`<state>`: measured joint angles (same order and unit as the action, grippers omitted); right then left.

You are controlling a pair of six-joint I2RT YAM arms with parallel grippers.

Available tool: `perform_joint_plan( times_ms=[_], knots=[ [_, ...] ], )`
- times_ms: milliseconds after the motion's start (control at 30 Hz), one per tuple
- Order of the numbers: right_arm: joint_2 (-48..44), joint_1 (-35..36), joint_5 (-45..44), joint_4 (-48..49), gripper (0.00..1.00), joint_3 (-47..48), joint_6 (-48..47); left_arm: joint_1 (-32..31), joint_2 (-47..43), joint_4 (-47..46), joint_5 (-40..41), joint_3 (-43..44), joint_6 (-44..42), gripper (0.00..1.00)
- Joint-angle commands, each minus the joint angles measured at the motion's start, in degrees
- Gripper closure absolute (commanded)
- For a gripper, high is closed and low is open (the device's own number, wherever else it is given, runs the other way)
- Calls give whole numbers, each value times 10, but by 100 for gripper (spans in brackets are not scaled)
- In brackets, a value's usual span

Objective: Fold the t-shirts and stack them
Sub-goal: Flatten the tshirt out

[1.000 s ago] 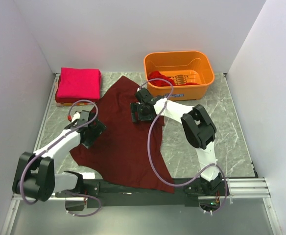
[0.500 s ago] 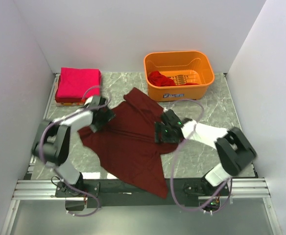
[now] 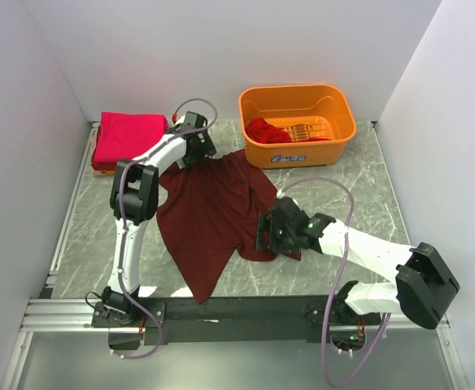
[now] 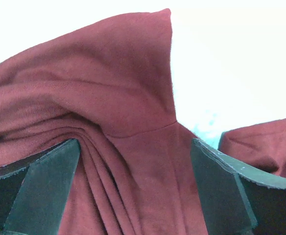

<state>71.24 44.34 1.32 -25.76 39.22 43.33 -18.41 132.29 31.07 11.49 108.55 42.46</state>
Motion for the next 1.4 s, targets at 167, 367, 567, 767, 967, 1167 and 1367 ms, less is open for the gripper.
perform_joint_plan(
  times_ms=[167, 367, 567, 767, 967, 1167, 1367],
  knots=[
    [-6, -75, -89, -59, 8, 74, -50, 5, -116, 22, -4, -57, -37, 1],
    [1, -130, 47, 33, 7, 24, -55, -44, -294, -57, -43, -311, 1, 1],
    [71, -139, 98, 93, 7, 27, -56, -93, -365, -109, -107, -458, 32, 1],
    [86, -200, 106, 99, 7, -37, -26, -93, -354, -82, -56, -491, 30, 1],
    [24, -275, 90, 56, 6, -97, -17, -84, -320, -59, -16, -490, 32, 1],
    [-43, -414, 62, 8, 5, -123, -33, -53, -285, -41, -1, -460, 18, 1],
    [-52, -496, 31, 11, 4, -91, -74, -25, -240, -34, -11, -403, -25, 1]
  ],
)
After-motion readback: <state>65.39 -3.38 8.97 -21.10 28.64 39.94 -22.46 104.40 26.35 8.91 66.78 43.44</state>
